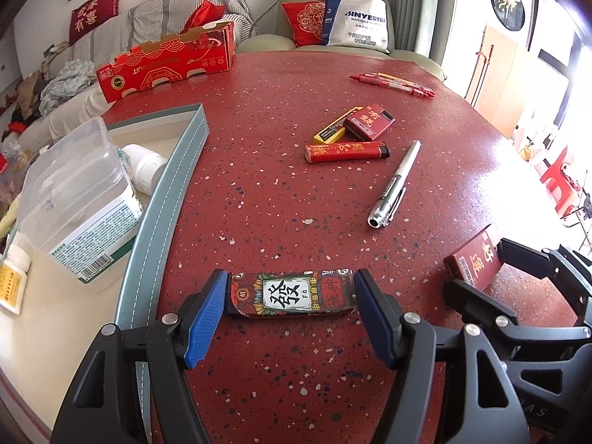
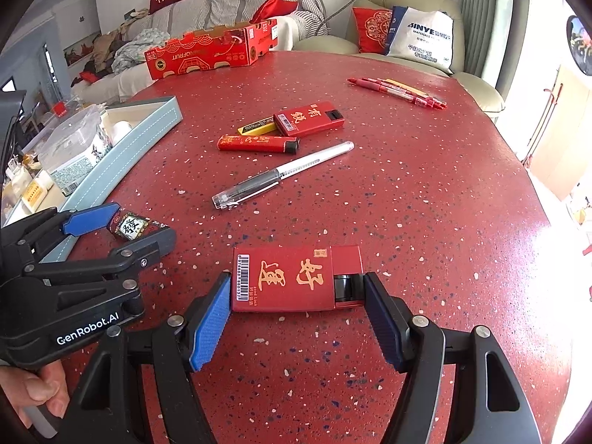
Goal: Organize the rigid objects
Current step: 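Lift the card pack and red box and carry both toward the white tray, then lower the card pack and red box into the tray and open both tools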
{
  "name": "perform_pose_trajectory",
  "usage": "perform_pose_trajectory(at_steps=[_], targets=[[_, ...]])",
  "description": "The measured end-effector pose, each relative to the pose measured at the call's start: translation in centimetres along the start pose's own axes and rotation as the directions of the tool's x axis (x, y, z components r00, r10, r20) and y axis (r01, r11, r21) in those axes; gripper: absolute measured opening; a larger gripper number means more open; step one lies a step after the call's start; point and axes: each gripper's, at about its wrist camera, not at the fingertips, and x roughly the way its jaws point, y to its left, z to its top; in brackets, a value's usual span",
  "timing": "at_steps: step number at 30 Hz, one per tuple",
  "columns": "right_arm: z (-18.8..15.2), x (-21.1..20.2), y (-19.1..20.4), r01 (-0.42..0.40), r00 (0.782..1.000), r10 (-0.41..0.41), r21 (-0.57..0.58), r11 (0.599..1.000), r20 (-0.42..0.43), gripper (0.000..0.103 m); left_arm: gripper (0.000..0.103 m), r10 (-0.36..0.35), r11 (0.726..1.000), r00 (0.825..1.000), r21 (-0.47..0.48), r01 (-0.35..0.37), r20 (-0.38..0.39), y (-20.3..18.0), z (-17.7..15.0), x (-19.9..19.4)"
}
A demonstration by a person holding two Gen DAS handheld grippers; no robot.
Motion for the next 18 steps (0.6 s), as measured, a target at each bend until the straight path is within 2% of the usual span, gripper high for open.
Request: perform_pose_trajectory(at_steps=[6, 18], targets=[[-0.5, -0.9, 0.5, -0.005, 1.0, 0.005, 0.006, 1.0, 0.02, 0.071, 0.072, 0.022, 0.999, 1.0, 0.041, -0.022, 0.023, -0.4, -1.2, -1.2], [-0.7, -3.4, 2.4, -0.033, 0.996, 0.032, 0.009, 0.999, 0.089, 0.071, 0.072, 0.018, 1.0, 0.997, 0.012, -0.019, 0.07, 1.2, -2.2, -4.7]])
